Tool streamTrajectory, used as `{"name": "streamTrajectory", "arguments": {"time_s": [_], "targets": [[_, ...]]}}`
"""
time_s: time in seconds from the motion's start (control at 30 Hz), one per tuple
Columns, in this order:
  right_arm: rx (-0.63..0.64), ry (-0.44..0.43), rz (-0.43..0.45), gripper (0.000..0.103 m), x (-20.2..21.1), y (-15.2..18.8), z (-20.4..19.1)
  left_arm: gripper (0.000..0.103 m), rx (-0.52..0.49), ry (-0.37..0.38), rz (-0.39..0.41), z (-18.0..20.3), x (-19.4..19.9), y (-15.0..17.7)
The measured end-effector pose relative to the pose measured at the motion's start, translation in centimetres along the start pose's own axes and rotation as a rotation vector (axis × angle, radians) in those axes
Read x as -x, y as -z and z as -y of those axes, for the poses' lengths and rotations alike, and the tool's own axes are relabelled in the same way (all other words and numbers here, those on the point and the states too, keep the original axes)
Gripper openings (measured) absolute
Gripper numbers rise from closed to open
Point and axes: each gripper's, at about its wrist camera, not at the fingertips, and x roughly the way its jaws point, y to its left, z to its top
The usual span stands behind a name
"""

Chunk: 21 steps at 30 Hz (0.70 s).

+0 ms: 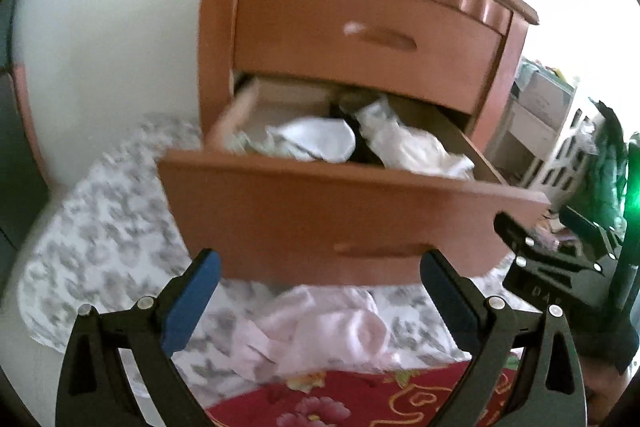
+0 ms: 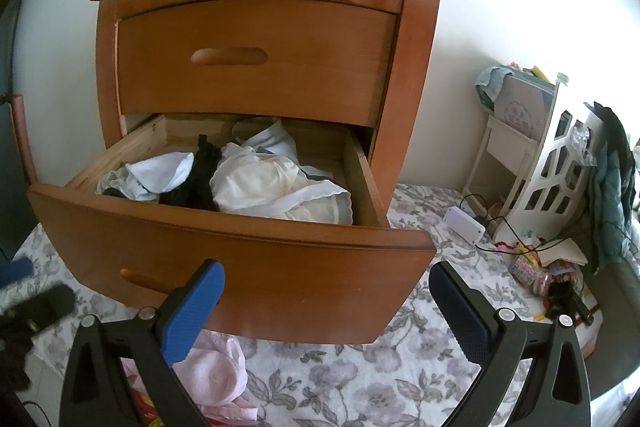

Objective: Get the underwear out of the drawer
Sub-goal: 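Move the left tool back into the drawer over the white sock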

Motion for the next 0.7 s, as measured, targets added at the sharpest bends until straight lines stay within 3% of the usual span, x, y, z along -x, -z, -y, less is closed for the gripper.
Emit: {"name": "streamTrajectory", "arguments": {"time_s": [0.27,0.43,0.57,0.7], "targets": [[0.010,-0.011,-0.009,0.103,-0.1,-0.1,-0.1,0.100,0.035,0.040,-0.023,-1.3,0.2,-1.8],[0.010,-0.022,-0.021,0.103,-0.3,-0.1,-0.1,0.100,0.005,0.021,0.020,-1.2,1.4,-3.5],[0.014,-0.024,-0.029,0.103,-0.3,-0.1,-0.2,0.100,0.002,0.058,0.022,-1.9,1.6,-5.7],[0.024,-0.024,-0.031,0.103,-0.3,-0.2,-0.3,0.100,-0.021,0.007,0.032,-2.1,1.5,-8.0]]}}
